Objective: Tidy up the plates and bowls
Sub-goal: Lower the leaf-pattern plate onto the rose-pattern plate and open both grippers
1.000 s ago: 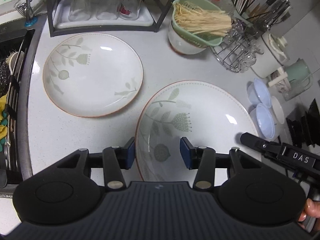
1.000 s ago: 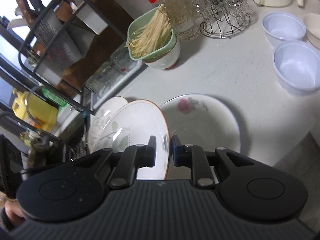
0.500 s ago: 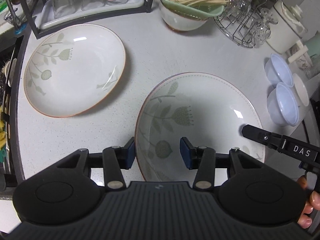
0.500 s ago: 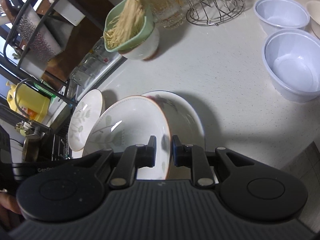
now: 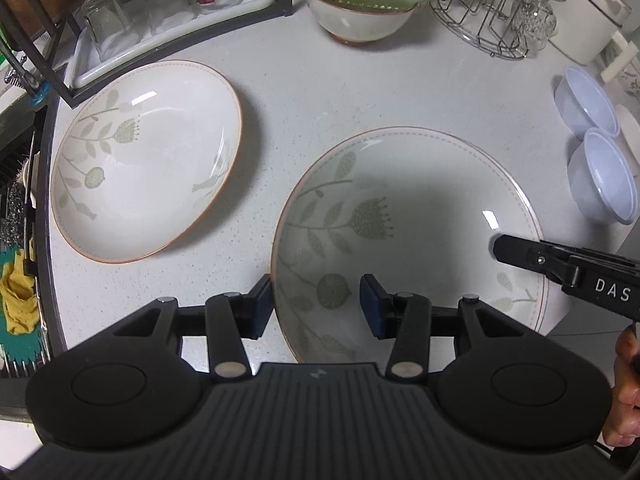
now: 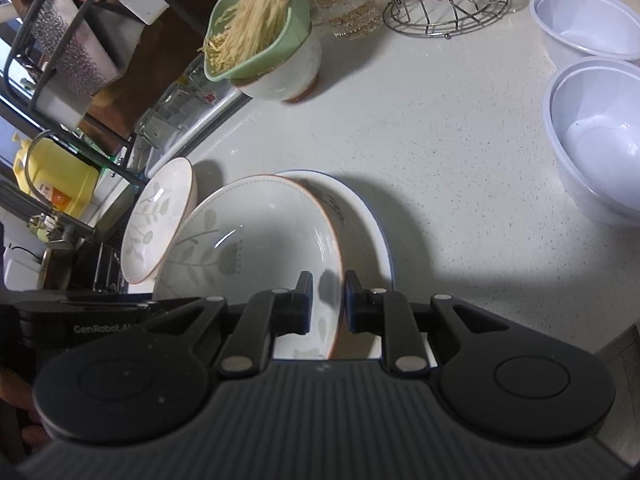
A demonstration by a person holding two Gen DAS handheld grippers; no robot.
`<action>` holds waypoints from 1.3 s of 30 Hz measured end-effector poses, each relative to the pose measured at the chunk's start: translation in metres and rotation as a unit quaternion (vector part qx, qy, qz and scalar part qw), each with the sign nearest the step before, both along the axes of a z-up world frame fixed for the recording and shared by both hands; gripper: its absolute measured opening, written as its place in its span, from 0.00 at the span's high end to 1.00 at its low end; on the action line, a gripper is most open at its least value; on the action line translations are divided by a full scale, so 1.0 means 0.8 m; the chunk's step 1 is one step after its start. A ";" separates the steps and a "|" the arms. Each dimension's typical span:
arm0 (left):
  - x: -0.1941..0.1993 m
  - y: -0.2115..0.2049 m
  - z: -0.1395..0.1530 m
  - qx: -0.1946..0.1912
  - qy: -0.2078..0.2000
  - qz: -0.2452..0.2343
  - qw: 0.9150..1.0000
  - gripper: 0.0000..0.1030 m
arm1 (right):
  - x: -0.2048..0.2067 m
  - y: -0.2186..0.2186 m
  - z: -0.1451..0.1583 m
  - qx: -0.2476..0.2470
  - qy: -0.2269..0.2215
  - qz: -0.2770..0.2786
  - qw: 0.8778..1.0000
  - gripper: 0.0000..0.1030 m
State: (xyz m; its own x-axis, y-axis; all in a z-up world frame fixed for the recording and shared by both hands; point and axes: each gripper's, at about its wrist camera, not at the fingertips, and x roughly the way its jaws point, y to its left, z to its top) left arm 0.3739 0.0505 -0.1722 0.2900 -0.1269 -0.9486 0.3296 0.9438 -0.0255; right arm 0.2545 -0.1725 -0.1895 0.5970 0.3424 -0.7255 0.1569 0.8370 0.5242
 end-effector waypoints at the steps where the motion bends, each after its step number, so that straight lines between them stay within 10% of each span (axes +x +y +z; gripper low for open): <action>1: 0.000 -0.002 -0.001 0.006 -0.001 -0.004 1.000 0.50 | 0.000 0.000 -0.001 0.000 0.001 0.001 1.000 0.81; 14: 0.001 0.000 -0.001 0.003 -0.019 0.001 1.000 0.50 | -0.003 0.007 0.005 -0.030 -0.003 -0.011 0.999 0.81; 39: -0.051 0.047 0.144 -0.094 -0.109 0.008 0.990 0.49 | -0.053 0.013 0.137 -0.081 -0.127 -0.044 0.988 0.81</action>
